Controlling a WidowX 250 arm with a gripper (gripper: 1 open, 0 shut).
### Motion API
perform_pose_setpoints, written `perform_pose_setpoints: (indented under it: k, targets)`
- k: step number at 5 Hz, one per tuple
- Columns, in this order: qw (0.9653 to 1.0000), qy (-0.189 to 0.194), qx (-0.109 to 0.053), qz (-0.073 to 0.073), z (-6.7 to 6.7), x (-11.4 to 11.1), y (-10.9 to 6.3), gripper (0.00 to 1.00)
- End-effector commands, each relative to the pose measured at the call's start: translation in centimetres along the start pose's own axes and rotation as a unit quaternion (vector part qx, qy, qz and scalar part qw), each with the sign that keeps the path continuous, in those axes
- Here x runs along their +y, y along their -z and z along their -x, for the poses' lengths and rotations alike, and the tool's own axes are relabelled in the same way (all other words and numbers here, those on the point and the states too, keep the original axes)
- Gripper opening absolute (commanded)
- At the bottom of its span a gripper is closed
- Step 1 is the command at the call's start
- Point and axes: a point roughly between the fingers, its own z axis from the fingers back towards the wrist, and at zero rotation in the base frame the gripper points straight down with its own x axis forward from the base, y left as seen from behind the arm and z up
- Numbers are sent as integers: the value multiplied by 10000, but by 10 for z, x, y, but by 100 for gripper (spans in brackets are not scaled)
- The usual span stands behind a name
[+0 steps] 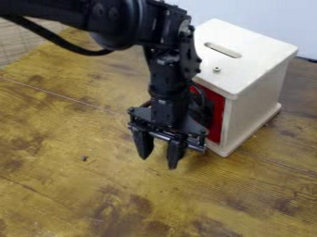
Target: Close the drawer
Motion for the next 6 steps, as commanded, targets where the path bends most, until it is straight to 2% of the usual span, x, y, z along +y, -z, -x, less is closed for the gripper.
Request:
perform_pose_setpoints:
  k: [1,4,6]
  targets:
    - [9979,138,-632,26,-4,-12,-39,100]
    - [9965,-293,-778,70,-4,-25,-31,100]
    - [9958,-479,-775,41,-4,-31,-22,100]
